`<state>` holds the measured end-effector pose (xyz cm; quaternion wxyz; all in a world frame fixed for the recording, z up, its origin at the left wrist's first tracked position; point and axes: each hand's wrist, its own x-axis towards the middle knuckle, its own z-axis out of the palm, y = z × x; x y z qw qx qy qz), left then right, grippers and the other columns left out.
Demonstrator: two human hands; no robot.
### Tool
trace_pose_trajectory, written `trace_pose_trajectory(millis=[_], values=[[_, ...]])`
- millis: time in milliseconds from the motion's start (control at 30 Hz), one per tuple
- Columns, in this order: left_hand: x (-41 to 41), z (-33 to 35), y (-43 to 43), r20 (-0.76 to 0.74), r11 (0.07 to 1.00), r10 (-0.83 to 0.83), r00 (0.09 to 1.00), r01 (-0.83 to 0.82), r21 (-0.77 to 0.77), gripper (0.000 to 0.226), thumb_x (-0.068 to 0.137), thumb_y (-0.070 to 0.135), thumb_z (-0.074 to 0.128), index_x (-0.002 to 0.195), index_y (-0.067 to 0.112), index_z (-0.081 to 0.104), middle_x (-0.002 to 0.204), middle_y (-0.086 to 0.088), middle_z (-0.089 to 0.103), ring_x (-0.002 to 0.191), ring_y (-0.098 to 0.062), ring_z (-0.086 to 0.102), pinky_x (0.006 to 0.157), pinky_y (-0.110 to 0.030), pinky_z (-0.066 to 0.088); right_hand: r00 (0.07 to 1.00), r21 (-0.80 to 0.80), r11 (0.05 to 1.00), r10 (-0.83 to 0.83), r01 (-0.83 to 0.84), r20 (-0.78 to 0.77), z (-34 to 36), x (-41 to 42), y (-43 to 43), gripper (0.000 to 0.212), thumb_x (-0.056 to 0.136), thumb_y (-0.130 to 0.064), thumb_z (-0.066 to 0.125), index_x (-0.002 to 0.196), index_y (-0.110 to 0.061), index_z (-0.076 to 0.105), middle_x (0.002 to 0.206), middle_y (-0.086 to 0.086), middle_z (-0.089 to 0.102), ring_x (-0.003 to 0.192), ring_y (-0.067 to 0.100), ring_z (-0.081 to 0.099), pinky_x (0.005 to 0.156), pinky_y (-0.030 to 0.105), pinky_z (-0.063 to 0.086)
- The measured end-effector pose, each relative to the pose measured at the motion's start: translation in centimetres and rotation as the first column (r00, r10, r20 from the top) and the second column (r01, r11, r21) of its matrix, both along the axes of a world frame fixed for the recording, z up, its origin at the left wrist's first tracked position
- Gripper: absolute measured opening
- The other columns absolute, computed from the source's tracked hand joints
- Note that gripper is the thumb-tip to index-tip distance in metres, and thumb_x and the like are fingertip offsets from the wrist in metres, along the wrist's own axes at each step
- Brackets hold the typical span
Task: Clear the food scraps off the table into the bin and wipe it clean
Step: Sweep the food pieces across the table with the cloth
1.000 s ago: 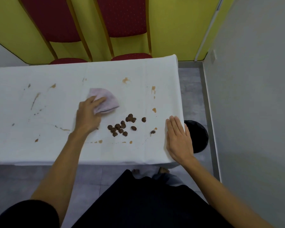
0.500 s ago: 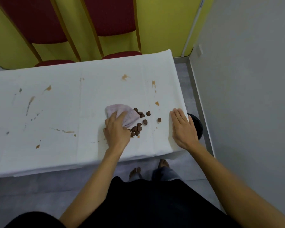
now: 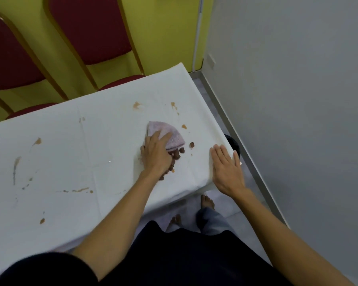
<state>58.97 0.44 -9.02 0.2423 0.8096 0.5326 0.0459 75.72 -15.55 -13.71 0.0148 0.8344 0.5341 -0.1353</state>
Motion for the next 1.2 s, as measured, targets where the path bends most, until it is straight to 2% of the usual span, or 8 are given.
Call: trace_pose_trajectory(millis=[233,467,700,800,900,1033,1100,1200], values=[[1.1,2.1,1.1,0.091,0.999,-0.031,0.995,0.030,0.013,0.074,0.081,-0.006,0.051,0.145,0.029,0.047,0.151,-0.001,0.043,0.133,-0.032,0.036,0.103,-0.045,0.036,0.996,0.000,0.996,-0.088,0.088,-0.024,0.9,-2.7,-1.5,0.064,0.104,-0.022,0.031,0.158,-0.014,-0.002,0.166,0.003,-0.007,0.152,0.020,-0.013,0.119,0.045,-0.017],[5.5,1.6,2.0,-0.024,0.911,-0.408,0.913,0.409,0.051,0.071,0.080,-0.006,0.051,0.140,0.033,0.050,0.149,-0.003,0.042,0.128,-0.032,0.037,0.098,-0.045,0.034,0.992,-0.012,0.992,-0.123,0.123,-0.024,1.0,-3.5,-1.8,0.068,0.103,-0.021,0.037,0.158,-0.014,-0.003,0.166,0.005,-0.007,0.152,0.021,-0.013,0.115,0.043,-0.020],[0.8,0.1,0.9,-0.037,0.873,-0.485,0.874,0.486,0.046,0.069,0.081,-0.004,0.048,0.136,0.037,0.053,0.151,0.002,0.043,0.127,-0.028,0.039,0.101,-0.043,0.035,0.987,-0.011,0.988,-0.156,0.156,-0.029,0.8,-3.9,-1.6,0.070,0.101,-0.020,0.037,0.158,-0.014,-0.003,0.166,0.004,-0.008,0.152,0.021,-0.014,0.115,0.044,-0.021],[-1.4,1.0,1.4,0.017,0.898,-0.439,0.898,0.440,-0.012,0.075,0.077,-0.009,0.048,0.136,0.036,0.056,0.151,0.005,0.045,0.128,-0.028,0.039,0.103,-0.041,0.034,0.989,-0.017,0.989,-0.149,0.148,-0.027,0.8,-3.9,-1.6,0.070,0.102,-0.022,0.037,0.158,-0.014,-0.003,0.166,0.004,-0.009,0.152,0.021,-0.014,0.115,0.044,-0.022],[-3.1,1.6,2.4,0.139,0.965,-0.248,0.959,0.257,-0.047,0.073,0.077,-0.010,0.052,0.135,0.033,0.058,0.150,0.003,0.047,0.133,-0.026,0.037,0.109,-0.046,0.038,0.988,-0.032,0.987,-0.155,0.155,-0.014,0.6,-4.0,-1.5,0.070,0.103,-0.025,0.036,0.158,-0.015,-0.005,0.166,0.003,-0.010,0.151,0.021,-0.016,0.113,0.044,-0.023],[-3.0,2.1,3.3,0.211,0.996,-0.064,0.975,0.076,-0.049,0.078,0.073,-0.013,0.052,0.135,0.033,0.058,0.152,0.002,0.045,0.135,-0.027,0.035,0.102,-0.049,0.046,0.988,-0.031,0.988,-0.154,0.153,-0.016,0.7,-4.0,-1.4,0.065,0.104,-0.023,0.031,0.158,-0.015,-0.004,0.166,0.004,-0.010,0.151,0.021,-0.015,0.114,0.044,-0.022],[-1.8,2.1,3.5,0.216,0.996,-0.076,0.974,0.086,-0.037,0.077,0.074,-0.013,0.050,0.136,0.031,0.057,0.152,0.001,0.044,0.135,-0.029,0.034,0.102,-0.050,0.046,0.988,-0.036,0.988,-0.151,0.150,-0.030,0.9,-4.0,-1.5,0.064,0.104,-0.023,0.030,0.158,-0.014,-0.003,0.166,0.004,-0.009,0.152,0.022,-0.014,0.116,0.046,-0.020],[0.5,1.7,3.2,0.126,0.975,-0.218,0.968,0.221,-0.010,0.077,0.075,-0.014,0.050,0.137,0.032,0.056,0.153,0.001,0.043,0.134,-0.029,0.035,0.107,-0.047,0.037,0.988,-0.040,0.989,-0.144,0.143,-0.047,1.1,-3.8,-1.5,0.063,0.104,-0.023,0.029,0.158,-0.014,-0.001,0.166,0.005,-0.007,0.152,0.022,-0.012,0.121,0.049,-0.013]])
